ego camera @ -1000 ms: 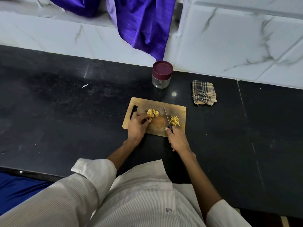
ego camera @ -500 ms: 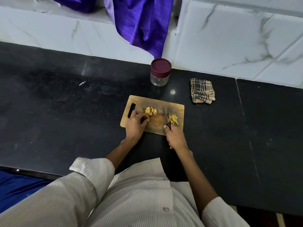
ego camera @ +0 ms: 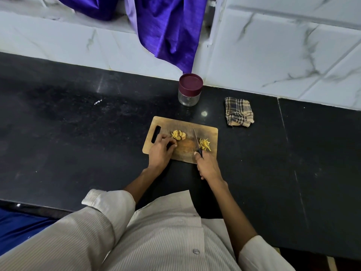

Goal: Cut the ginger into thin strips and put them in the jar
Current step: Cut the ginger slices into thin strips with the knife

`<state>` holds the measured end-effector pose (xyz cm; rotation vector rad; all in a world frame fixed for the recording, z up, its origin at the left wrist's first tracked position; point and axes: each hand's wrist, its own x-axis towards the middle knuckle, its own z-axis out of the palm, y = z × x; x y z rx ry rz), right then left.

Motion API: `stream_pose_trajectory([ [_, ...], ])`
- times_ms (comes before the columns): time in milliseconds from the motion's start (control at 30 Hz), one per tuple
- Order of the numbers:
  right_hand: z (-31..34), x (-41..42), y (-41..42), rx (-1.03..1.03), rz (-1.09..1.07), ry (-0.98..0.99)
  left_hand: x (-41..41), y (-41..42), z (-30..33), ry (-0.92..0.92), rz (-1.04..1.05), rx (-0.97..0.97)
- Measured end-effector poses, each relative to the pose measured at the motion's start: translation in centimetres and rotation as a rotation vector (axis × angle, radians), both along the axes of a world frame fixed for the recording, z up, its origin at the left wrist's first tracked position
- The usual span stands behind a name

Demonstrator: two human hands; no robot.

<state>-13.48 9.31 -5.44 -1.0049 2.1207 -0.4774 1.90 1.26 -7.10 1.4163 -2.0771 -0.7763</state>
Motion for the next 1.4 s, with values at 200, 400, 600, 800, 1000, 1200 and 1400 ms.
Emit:
stream_pose_trajectory([
  [200,0.1,-0.1,0.1,0.002,0.000,0.010,0.2,-0.2,0.7,0.136,-0.024,0.010],
  [400,0.5,0.4,1.2,-0.056,-0.080,-0.114,-1.1,0.1,2.1,0.197,-0.017,0.061],
  [600,0.9,0.8,3.0,-0.106,-0.113,-0.223,-3.4,0.1,1.4,0.134,-0.133,0.132],
  [800,1.2,0.6,4.0,-0.095,-0.128,-0.229,-3.9,-0.2,0.6,0.062,-0.103,0.094],
  [1000,1.7,1.0,4.2,-0.097,-0.112,-0.218,-3.5,-0.2,0.4,0.058,-0.112,0.080],
  [1200,1.8,1.4,3.6,-0.054,-0.045,-0.130,-3.6,-0.2,-0.2,0.052,-0.104,0.057],
  [1400,1.7,1.8,3.0,-0.009,-0.003,-0.080,-3.5,-0.3,-0.3,0.060,-0.126,0.043],
])
